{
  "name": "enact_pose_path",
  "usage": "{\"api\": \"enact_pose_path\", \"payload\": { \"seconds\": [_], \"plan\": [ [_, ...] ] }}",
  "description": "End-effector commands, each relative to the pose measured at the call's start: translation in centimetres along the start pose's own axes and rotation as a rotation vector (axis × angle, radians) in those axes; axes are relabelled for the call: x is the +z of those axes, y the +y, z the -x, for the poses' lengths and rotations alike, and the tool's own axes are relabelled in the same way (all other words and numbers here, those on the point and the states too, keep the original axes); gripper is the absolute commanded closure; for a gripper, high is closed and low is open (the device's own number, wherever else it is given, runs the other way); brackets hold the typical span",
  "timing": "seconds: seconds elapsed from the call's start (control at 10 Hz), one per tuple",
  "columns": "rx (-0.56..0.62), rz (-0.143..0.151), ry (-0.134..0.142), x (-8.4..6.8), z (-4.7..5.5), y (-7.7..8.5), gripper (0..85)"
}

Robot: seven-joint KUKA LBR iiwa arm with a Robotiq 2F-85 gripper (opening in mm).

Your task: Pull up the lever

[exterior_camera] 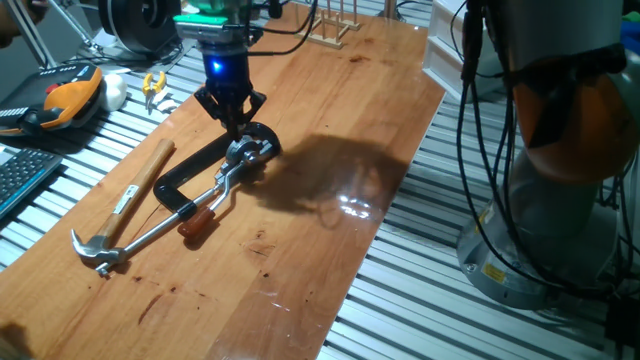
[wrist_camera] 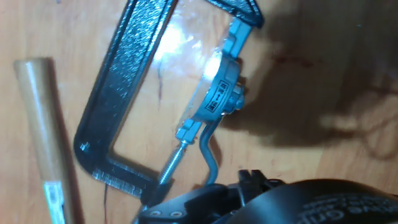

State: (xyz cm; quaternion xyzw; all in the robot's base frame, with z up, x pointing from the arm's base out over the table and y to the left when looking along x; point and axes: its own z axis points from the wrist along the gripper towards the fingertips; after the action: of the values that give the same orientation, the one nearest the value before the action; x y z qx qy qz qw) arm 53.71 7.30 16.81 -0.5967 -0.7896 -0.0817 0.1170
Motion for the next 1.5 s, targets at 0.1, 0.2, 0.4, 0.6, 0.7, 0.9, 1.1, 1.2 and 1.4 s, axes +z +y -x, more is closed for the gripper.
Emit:
{"api": "enact_pose_path", "payload": {
  "seconds": [0.1,0.2,0.4,0.6,0.7,0.9,1.1,1.2,1.4],
  "plan": [
    [-0.204,-0.083,0.077,0.0,0.0,0.0,85.0],
    [-0.24,-0.09,0.078,0.0,0.0,0.0,85.0],
    [-0.265,-0.086,0.07,0.0,0.0,0.0,85.0],
    [-0.219,-0.078,0.064,0.0,0.0,0.0,85.0],
    [-0.173,-0.065,0.057,0.0,0.0,0.0,85.0],
    [-0.063,-0.045,0.021,1.4,-1.0,0.7,85.0],
    [0.036,-0.022,0.015,2.3,-1.2,1.8,68.0],
    [0.06,-0.013,0.014,2.7,-1.2,2.2,68.0],
    [0.092,0.004,0.014,3.6,-1.6,2.6,68.0]
  ]
}}
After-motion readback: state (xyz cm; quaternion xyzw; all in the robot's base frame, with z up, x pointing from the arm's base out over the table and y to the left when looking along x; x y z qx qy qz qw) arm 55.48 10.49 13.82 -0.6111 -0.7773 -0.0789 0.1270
